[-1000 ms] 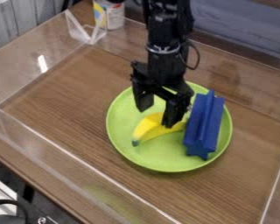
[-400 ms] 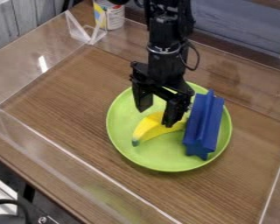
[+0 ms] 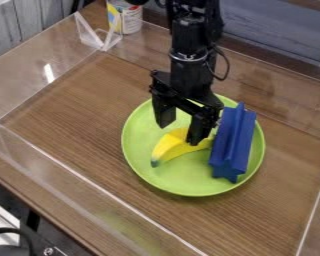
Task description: Remove the banana from inside the green plate and put it on the table
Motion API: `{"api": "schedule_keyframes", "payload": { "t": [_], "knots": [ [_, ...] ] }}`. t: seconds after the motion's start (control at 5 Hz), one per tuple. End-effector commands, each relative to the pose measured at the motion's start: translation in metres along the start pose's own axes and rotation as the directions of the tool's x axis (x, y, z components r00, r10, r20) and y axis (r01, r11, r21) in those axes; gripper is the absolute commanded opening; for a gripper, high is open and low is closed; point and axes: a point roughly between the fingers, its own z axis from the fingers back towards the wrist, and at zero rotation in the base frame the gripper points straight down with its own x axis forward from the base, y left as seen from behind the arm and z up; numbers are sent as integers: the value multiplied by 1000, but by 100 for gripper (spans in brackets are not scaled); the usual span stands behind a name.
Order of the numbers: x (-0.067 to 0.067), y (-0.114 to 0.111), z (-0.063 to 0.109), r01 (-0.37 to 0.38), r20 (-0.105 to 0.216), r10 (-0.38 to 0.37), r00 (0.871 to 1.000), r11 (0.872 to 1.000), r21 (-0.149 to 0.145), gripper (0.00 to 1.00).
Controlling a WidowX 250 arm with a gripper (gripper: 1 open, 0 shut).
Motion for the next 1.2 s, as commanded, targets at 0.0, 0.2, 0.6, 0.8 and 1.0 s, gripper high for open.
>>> {"api": "schedule_keyframes", "payload": {
  "t": [0.0, 0.2, 0.6, 0.8, 1.0],
  "knots": [
    [9, 0, 11, 10, 47, -10, 999, 1000, 10, 100],
    [9, 0, 13, 8, 53, -9, 999, 1000, 9, 100],
    [9, 1, 19, 4, 64, -4, 998, 1000, 7, 100],
    [9, 1, 22, 2, 71, -3, 997, 1000, 8, 100],
    [9, 2, 24, 1, 79, -1, 997, 1000, 7, 100]
  ]
}}
